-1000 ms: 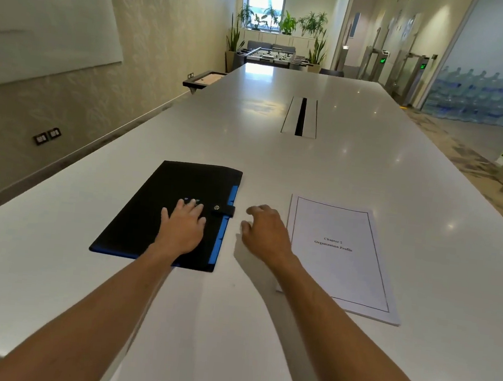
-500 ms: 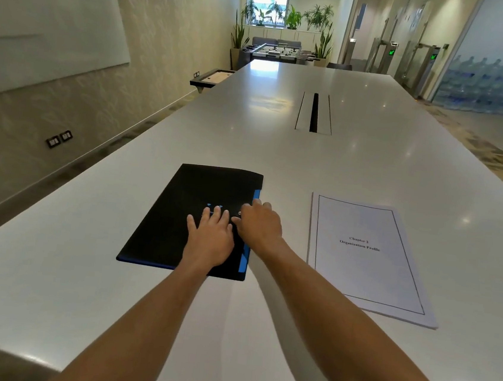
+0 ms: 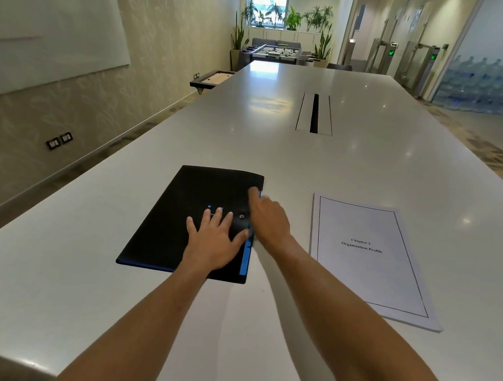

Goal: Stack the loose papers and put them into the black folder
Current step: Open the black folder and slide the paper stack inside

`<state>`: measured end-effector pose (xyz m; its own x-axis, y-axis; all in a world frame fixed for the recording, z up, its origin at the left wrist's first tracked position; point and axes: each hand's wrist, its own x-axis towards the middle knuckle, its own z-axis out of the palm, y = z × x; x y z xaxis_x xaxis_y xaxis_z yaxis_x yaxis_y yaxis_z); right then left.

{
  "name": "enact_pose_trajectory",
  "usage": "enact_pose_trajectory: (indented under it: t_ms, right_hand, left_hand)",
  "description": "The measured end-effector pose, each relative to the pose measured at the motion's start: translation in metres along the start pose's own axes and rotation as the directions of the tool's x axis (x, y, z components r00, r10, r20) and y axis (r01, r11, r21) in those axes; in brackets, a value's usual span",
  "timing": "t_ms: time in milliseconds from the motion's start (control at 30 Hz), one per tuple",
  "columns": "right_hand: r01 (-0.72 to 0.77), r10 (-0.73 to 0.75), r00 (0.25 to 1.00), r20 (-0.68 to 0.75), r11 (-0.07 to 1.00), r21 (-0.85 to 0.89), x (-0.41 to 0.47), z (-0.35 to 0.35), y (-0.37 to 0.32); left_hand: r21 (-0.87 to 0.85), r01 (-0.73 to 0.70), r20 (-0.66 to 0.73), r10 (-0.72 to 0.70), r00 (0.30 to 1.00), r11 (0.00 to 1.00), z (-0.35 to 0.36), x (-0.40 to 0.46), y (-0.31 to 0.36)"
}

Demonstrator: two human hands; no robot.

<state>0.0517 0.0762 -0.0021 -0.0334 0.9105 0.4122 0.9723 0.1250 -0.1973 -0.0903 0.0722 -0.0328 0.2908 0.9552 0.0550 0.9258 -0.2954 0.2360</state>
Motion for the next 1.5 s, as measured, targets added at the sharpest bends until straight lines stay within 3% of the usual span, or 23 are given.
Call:
enact_pose_trajectory:
  t_ms: [167, 300, 533, 667, 767, 867, 1200, 1500]
  right_hand:
    - [-0.346, 0.355, 0.934, 0.043, 0.866, 0.362, 0.0, -0.01, 0.013]
    - [-0.472, 0.496, 0.864, 0.089, 0.735, 0.487, -0.004, -0.009, 0.019]
    - [-0.424, 0.491, 0.87, 0.031, 0.716, 0.555, -0.011, -0.019, 0.019]
    - [-0.387, 0.487, 0.874, 0.002, 0.692, 0.609, -0.013, -0.032, 0.02]
    - [-0.357, 0.488, 0.873, -0.022, 0.668, 0.652, -0.013, -0.047, 0.023]
    - [-0.334, 0.496, 0.866, -0.055, 0.657, 0.676, -0.014, -0.062, 0.03]
    - [-0.306, 0.502, 0.862, -0.065, 0.619, 0.723, -0.025, -0.083, 0.041]
    - [-0.292, 0.531, 0.847, -0.034, 0.517, 0.804, -0.038, -0.093, 0.047]
  left_hand:
    - [0.073, -0.005, 0.034, 0.003, 0.999, 0.997, -0.003, 0.0, 0.004]
    - [0.042, -0.032, 0.06, 0.029, 0.998, 0.999, -0.009, -0.001, 0.009]
    - [-0.06, -0.183, 0.039, 0.185, 0.982, 0.981, -0.034, -0.002, 0.04]
    - [0.087, -0.233, -0.014, 0.235, 0.972, 0.969, -0.051, -0.001, 0.068]
    - [0.32, -0.204, -0.039, 0.228, 0.973, 0.925, -0.068, 0.004, 0.082]
    - [0.43, -0.151, -0.07, 0.199, 0.977, 0.89, -0.083, 0.006, 0.092]
    - [0.423, -0.107, -0.042, 0.138, 0.99, 0.9, -0.095, 0.007, 0.1]
    - [0.477, -0.094, 0.016, 0.099, 0.995, 0.874, -0.115, 0.007, 0.101]
